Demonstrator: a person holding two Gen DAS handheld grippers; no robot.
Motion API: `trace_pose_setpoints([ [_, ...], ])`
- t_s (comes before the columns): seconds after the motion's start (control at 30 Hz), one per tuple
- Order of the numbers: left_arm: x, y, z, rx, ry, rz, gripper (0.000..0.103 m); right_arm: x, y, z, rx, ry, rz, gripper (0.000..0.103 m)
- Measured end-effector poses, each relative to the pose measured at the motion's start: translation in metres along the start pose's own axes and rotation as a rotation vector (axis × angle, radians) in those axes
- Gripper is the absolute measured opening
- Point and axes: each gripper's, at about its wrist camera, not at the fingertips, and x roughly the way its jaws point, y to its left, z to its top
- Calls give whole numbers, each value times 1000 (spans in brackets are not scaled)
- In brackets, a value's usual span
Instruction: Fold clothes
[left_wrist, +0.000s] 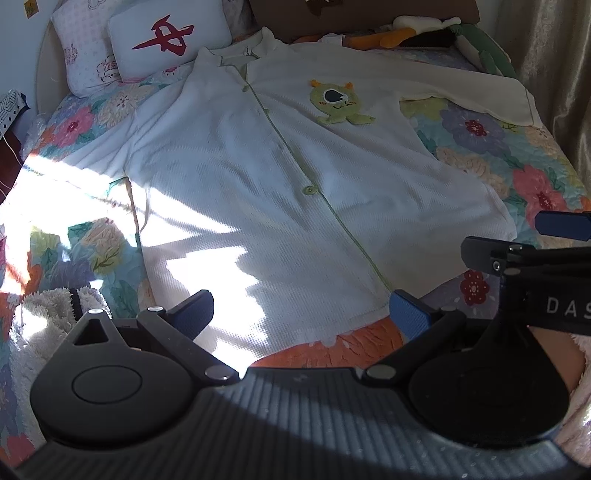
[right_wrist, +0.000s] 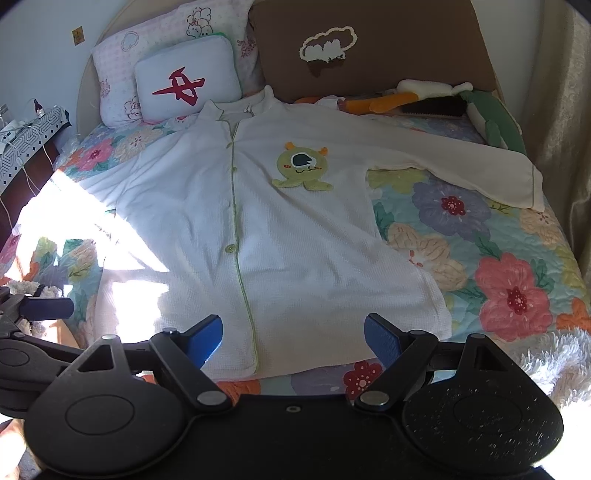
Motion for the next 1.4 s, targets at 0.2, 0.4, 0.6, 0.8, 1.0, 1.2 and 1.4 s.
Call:
trace_pose_setpoints([
  [0.2,0,0,-2,5,4,-6,103,2,-6,-2,-3,11,-11,87],
  [0.4,1,0,0,10,9,-9,103,1,0,0,-6,14,-13,87],
  [0.6,2,0,-2,15,12,-8,103,2,0,0,-10,12,-3,87],
  [0.8,2,-1,-2,18,15,-5,103,2,0,-1,-13,9,-3,87],
  [1.0,1,-2,-1,19,20,-4,103,4,0,-1,-20,8,0,87],
  [1.2,3,-2,0,30,28,3,103,8,-3,-2,-2,14,8,87],
  [1.4,9,-2,3,29,37,7,103,13,-5,-1,6,28,10,87],
])
